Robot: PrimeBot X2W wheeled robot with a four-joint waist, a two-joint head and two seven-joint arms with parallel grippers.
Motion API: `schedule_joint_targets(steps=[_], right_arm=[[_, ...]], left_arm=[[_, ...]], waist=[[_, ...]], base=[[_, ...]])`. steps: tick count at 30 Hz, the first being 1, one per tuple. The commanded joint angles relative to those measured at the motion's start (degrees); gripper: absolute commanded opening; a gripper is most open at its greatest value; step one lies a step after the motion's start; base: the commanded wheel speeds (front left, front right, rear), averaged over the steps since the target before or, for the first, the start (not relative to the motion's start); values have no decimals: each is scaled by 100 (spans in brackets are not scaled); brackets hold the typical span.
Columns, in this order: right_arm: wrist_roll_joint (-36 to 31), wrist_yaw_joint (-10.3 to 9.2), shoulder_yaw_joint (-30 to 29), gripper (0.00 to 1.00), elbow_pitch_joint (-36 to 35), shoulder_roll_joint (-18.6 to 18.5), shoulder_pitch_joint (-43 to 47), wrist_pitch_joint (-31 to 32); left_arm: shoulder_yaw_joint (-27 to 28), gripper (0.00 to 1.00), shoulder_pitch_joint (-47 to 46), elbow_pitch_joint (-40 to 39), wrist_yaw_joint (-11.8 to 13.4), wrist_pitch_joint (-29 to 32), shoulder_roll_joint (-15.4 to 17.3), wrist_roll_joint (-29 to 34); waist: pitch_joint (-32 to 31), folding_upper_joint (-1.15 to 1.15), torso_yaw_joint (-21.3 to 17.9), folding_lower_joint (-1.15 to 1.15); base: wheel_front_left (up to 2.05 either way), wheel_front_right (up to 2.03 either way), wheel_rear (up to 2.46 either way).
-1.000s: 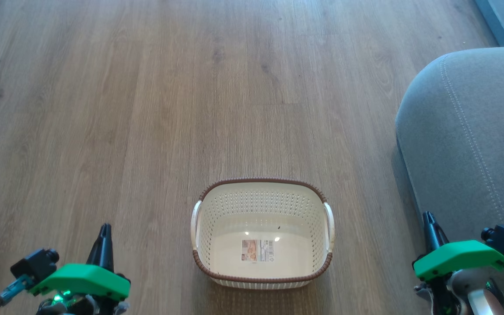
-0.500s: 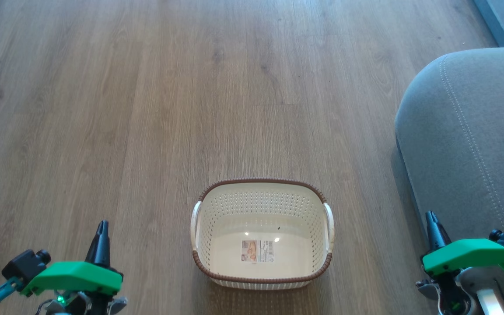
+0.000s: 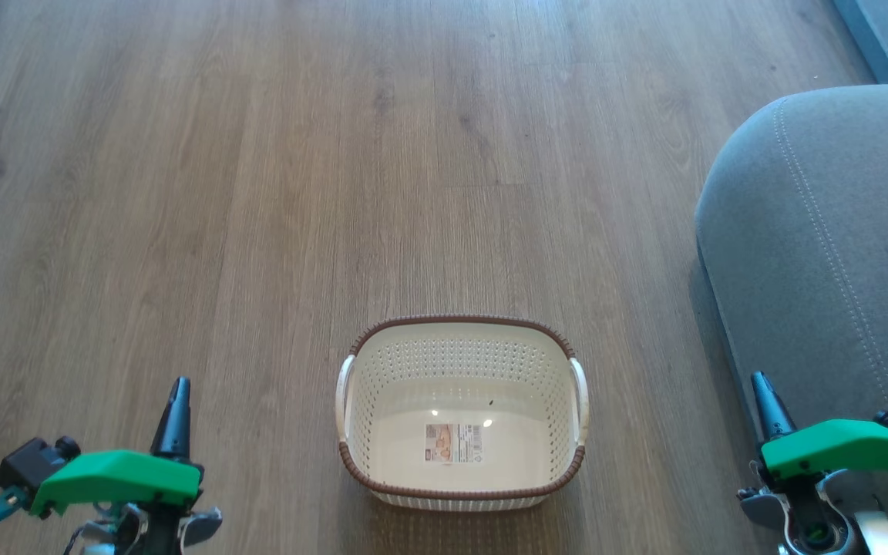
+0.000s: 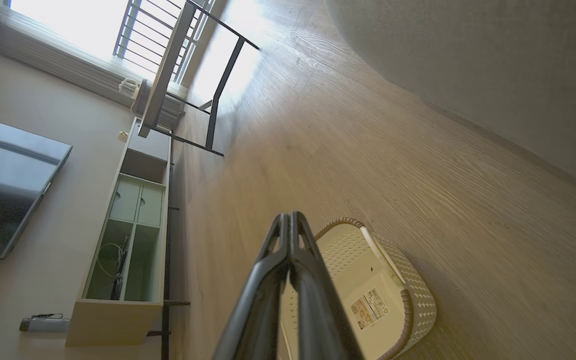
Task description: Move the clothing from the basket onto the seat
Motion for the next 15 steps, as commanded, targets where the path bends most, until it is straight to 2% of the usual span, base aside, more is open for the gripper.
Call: schedule_joint_targets(steps=[1,15], right_arm=[[213,27,27,0,-233,-1,-269,67],[1039,31,-75,0,-292,11,-282,283]], left_arm=[[175,0,-334,-225,-25,67,18,-220],[241,0,-394,-297,-29,287,19,-1120]], waist=[[-2,0,-1,0],[-11,0,-6,0]], base=[[0,0,0],[0,0,0]])
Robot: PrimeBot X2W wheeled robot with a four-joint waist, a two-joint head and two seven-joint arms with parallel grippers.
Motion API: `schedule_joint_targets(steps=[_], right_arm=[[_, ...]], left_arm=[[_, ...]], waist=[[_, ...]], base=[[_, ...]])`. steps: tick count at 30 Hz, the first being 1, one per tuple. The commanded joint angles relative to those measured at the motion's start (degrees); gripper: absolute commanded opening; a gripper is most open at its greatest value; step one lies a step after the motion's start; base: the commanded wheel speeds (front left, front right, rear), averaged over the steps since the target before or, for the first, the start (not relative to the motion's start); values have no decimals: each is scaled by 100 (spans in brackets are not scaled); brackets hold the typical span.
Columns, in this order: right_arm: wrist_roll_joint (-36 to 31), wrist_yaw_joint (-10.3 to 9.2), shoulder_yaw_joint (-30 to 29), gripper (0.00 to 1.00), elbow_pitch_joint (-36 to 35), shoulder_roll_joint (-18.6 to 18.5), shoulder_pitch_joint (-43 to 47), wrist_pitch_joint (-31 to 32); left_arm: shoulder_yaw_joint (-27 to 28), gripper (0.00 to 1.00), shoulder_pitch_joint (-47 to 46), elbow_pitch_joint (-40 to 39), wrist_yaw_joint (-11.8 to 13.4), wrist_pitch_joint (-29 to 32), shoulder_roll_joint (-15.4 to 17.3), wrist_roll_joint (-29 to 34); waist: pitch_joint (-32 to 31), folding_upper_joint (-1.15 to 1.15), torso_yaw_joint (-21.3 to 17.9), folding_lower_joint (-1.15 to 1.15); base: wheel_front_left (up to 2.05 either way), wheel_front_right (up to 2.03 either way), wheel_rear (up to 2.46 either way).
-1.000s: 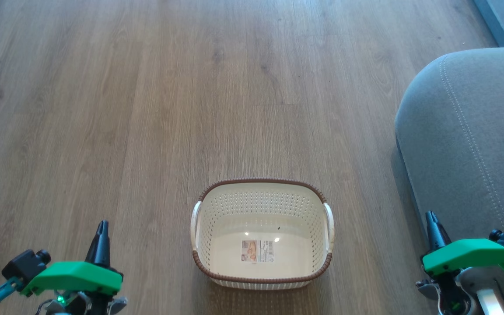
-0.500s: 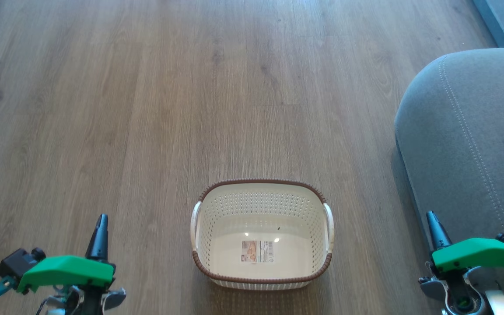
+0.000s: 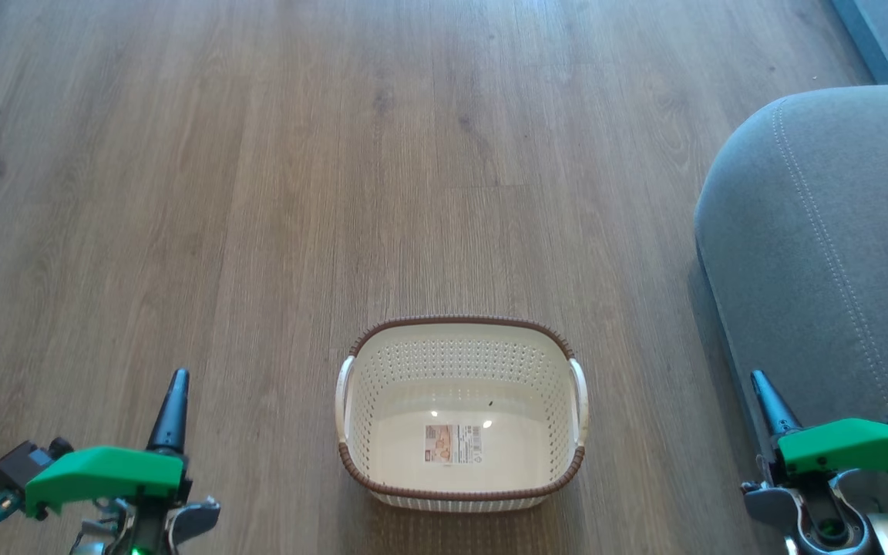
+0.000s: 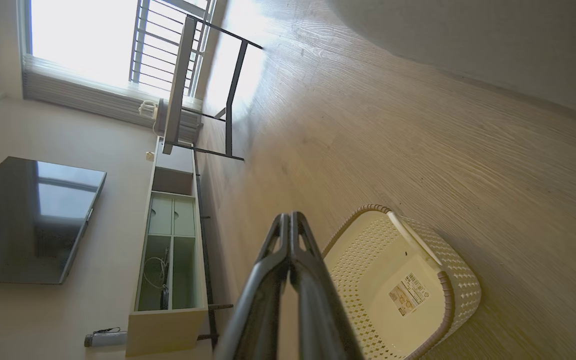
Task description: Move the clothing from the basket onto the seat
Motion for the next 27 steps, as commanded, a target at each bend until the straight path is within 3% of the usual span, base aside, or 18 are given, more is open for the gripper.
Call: schedule_joint_targets(steps=[1,27], right_arm=[[157,31,40,0,-231,-15,-281,57],[1873,40,-170,0,-353,10,-308,502]], left_arm=[[203,0,-336,-214,-28,53,20,-163],[339,0,-459,-363,-38,509,23,-2031]], waist=[[-1,0,0,0],[-21,0,-10,0]], base=[[0,0,0],[0,0,0]])
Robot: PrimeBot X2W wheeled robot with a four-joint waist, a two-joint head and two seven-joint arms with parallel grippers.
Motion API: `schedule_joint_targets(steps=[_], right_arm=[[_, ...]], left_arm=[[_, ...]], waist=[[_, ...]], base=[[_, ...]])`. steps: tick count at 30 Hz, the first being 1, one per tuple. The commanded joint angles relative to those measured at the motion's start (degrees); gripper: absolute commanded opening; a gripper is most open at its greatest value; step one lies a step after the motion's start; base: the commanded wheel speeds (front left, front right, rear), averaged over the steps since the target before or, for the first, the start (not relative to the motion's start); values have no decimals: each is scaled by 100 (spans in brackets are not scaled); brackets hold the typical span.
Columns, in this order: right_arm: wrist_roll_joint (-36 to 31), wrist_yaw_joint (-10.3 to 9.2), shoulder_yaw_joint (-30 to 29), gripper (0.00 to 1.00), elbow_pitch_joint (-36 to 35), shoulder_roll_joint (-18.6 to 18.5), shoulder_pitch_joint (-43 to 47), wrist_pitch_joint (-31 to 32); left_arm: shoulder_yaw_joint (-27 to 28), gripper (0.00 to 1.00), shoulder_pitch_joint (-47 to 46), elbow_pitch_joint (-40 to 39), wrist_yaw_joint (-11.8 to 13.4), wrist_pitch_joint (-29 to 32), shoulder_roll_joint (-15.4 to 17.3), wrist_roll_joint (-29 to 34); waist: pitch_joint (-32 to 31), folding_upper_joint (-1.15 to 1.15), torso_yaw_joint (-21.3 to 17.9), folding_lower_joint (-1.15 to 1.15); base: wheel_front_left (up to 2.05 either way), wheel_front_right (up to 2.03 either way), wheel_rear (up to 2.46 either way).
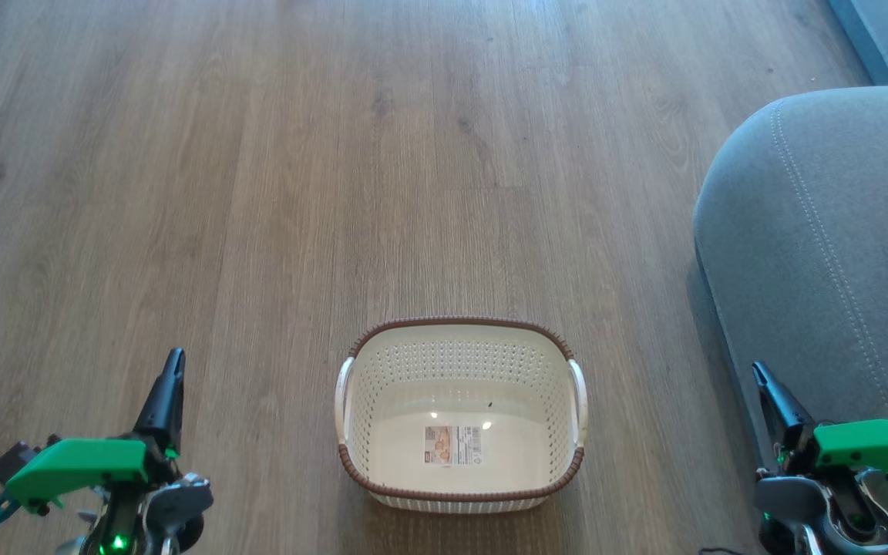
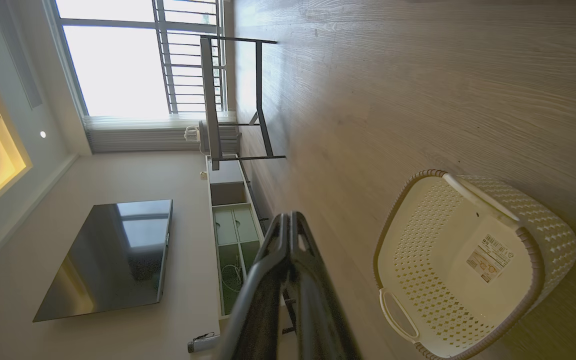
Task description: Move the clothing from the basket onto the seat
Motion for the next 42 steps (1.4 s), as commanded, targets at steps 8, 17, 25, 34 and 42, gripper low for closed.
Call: schedule_joint_targets(steps=[8,17,25,34,42], right_arm=[[324,41,65,0,-245,-29,-303,103],[324,41,65,0,-245,-29,-303,102],[325,41,66,0,-245,-29,-303,102],[325,41,66,0,-245,-29,-303,102],[326,41,66,0,-245,-29,-302,101]], left_arm=[[219,0,-350,-230,-37,95,25,-336],[219,0,-350,-230,-37,94,25,-336],[219,0,-350,-230,-37,94,25,-336],[218,0,-350,-230,-37,94,25,-336],[218,0,-349,-231,-37,94,25,-336]], waist=[[-3,0,-1,0],[-3,0,-1,0],[-3,0,-1,0],[-3,0,-1,0],[-3,0,-1,0]], base=[[0,0,0],[0,0,0],[0,0,0],[0,0,0],[0,0,0]])
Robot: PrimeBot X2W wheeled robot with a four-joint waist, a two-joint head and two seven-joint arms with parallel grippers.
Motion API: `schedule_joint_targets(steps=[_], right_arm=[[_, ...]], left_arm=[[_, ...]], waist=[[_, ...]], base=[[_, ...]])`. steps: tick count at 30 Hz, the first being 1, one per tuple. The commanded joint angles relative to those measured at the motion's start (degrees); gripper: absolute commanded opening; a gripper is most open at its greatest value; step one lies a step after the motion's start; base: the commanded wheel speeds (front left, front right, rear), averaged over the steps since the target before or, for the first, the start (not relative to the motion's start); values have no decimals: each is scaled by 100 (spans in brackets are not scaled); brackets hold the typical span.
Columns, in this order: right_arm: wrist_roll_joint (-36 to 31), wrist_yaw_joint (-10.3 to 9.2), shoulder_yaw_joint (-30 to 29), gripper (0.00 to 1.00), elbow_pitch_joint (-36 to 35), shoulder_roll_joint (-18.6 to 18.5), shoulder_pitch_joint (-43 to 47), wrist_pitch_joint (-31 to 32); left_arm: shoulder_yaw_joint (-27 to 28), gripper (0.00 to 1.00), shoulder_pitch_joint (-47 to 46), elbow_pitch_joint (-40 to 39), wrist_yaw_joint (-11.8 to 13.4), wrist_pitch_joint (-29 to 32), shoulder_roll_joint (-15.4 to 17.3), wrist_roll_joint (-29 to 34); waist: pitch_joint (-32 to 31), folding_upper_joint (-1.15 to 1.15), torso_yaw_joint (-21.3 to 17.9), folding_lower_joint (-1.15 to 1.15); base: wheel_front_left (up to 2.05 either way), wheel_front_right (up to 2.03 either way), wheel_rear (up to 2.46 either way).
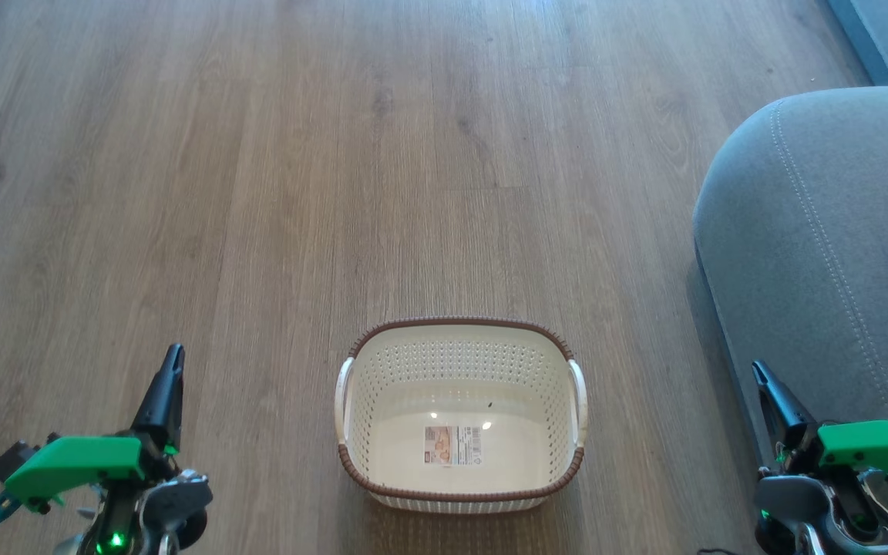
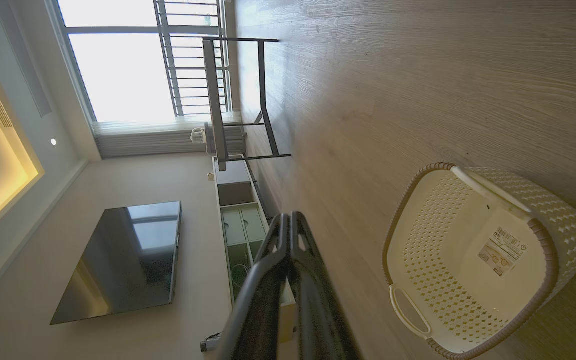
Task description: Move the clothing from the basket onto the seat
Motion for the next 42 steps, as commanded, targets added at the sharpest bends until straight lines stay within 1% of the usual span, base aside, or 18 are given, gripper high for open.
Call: schedule_joint_targets(steps=[1,42], right_arm=[[33,41,97,0,-234,-37,-300,44],[34,41,98,0,-234,-37,-300,43]], left_arm=[[208,0,-320,-197,-37,42,25,-22],[207,0,-320,-197,-37,42,25,-23]], waist=[[0,0,0,0],[0,0,0,0]], base=[[0,0,0],[0,0,0]])
